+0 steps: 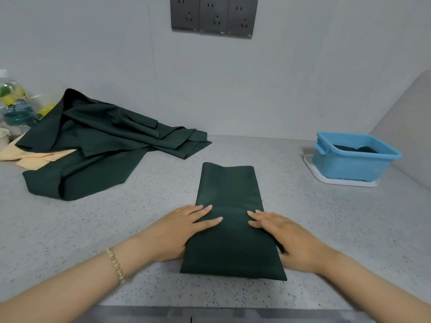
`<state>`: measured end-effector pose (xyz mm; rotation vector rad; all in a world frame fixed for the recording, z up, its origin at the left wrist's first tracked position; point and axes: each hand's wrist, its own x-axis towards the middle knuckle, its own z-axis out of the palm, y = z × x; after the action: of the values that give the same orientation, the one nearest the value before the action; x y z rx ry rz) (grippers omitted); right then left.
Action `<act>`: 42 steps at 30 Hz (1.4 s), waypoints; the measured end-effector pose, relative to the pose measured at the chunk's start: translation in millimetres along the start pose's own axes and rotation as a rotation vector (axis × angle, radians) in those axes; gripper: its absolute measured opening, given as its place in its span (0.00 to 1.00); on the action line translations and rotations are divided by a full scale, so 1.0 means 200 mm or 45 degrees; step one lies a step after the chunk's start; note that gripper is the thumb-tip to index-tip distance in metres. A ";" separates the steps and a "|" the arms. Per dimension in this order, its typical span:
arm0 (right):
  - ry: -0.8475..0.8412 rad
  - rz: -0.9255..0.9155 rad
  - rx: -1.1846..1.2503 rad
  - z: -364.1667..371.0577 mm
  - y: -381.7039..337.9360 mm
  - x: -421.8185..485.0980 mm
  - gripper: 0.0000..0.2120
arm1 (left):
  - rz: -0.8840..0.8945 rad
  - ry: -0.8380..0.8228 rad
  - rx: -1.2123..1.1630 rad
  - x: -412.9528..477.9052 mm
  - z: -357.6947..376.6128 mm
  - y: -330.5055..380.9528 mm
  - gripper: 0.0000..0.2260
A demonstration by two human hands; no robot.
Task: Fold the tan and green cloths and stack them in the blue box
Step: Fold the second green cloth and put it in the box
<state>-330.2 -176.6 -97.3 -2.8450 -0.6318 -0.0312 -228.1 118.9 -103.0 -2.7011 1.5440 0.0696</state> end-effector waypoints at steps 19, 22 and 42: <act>0.604 0.994 0.561 -0.03 0.09 0.47 0.14 | -0.907 0.547 -1.046 0.31 -0.06 -0.12 0.16; 0.626 0.997 0.427 -0.02 0.07 0.48 0.13 | -0.928 0.549 -0.983 0.32 -0.06 -0.11 0.15; 0.536 0.995 0.116 -0.01 0.05 0.49 0.07 | -1.015 0.492 -0.949 0.33 -0.08 -0.11 0.14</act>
<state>-236.4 -144.6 -89.7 -2.6636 0.5469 -0.4344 -175.3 72.0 -90.5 -3.8939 0.3508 0.1236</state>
